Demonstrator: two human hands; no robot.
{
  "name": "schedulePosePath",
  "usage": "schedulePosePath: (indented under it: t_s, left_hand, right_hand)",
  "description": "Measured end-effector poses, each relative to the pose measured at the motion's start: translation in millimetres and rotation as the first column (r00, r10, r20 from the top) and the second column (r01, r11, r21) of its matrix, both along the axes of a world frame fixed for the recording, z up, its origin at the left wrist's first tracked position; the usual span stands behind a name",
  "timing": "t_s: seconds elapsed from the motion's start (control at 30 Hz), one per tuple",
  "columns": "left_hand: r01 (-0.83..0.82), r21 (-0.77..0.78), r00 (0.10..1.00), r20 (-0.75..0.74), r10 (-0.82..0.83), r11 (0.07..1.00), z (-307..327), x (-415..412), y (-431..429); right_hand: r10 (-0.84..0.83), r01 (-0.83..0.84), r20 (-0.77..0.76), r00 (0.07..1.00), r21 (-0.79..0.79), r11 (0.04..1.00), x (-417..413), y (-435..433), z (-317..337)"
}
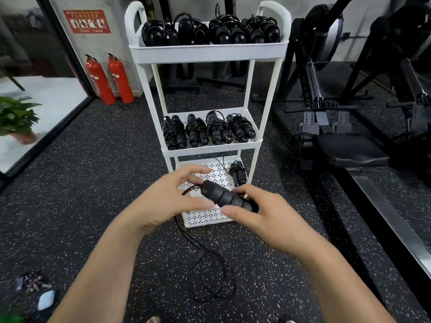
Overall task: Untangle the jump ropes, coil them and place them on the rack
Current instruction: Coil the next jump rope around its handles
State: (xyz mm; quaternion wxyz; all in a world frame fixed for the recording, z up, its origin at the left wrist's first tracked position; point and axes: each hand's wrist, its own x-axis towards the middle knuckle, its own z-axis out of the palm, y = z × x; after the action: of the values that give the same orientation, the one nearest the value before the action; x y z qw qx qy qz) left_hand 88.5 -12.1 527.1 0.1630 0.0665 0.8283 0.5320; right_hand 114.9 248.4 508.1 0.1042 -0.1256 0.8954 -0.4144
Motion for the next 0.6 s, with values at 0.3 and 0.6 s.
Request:
schedulePosePath:
  t_s: [0.3,0.6]
  left_hand:
    - [-0.192,0.356,0.977,-0.02,0.213,0.914,-22,-16,-6]
    - [-0.276,0.573,0.961,0.16,0.224,0.772,-31,-9,54]
  right_hand:
    - [0.013,0.033,0.16,0.987,-0.283,0.958,1,18,20]
    - [0.083,0.099,0.216,0.973,-0.711,0.696,7,-3,28]
